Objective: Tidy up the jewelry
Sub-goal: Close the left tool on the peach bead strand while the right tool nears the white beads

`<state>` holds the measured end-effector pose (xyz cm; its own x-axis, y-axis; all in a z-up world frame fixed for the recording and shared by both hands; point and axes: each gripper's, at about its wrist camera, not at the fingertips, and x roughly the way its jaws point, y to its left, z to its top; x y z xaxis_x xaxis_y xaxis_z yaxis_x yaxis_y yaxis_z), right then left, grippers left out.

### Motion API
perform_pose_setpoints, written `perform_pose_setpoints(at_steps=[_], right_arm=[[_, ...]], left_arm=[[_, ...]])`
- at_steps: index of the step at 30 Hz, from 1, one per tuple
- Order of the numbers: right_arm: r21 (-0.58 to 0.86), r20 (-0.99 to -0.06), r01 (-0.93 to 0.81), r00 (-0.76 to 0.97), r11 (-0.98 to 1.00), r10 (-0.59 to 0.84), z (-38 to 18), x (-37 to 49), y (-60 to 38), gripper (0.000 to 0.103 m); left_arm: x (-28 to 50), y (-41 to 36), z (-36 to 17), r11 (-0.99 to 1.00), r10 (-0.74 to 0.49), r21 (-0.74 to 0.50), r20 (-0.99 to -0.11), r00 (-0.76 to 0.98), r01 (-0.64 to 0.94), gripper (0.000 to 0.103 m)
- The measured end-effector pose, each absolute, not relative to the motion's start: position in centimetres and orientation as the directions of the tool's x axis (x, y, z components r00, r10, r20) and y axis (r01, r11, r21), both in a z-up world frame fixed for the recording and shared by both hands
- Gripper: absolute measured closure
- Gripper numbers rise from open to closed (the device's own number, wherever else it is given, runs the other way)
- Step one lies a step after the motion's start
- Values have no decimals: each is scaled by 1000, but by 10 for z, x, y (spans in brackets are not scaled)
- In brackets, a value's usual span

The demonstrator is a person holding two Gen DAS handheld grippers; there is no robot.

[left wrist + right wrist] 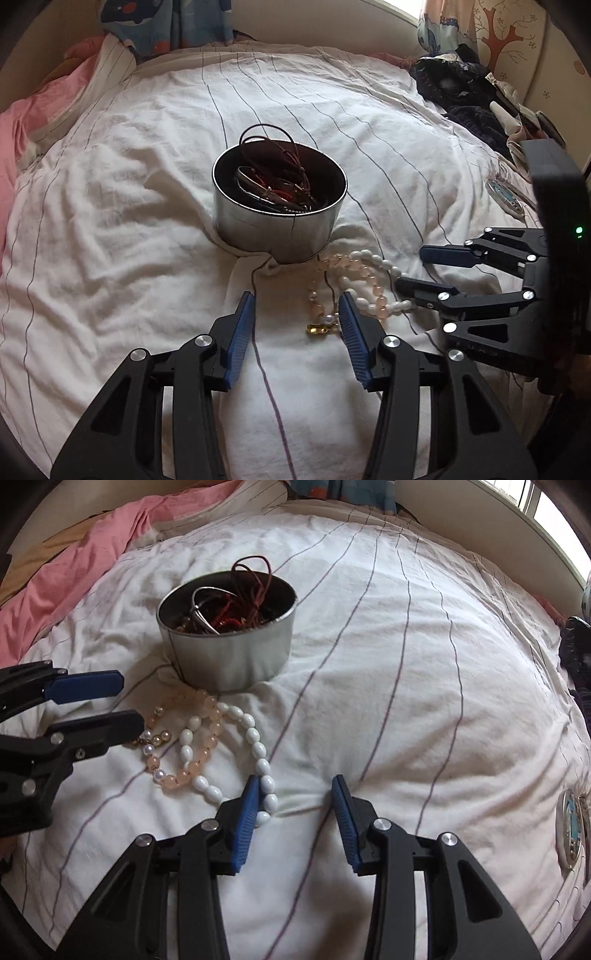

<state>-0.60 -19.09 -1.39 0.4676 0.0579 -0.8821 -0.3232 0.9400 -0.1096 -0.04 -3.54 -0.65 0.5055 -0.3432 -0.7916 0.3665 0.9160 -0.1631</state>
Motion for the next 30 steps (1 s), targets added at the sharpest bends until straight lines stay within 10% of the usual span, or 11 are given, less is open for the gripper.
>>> perform_pose_setpoints(at_steps=[8,15,24,28,30], right_arm=[[-47,-880,-300,463,953,103,-13,-2,-204,58],[-42,-890,-317,443,947,108,-15,-1,-203,55],[56,-851,-342,476,938,224,-9,0,-193,55],[116,-859,-434,408,894,310,-13,-5,-175,95],[169,-843,-450,395,877,366,-6,-8,-175,95]], left_arm=[[7,-51,-16,908,-360,-174,-788,500,381,64],[-2,-52,-14,917,-96,152,-814,573,370,81],[-2,-16,-11,933,-209,-15,-835,510,359,86],[-3,-10,-6,940,-179,18,-824,537,341,96],[-3,-4,-2,943,-181,11,-820,543,332,96]])
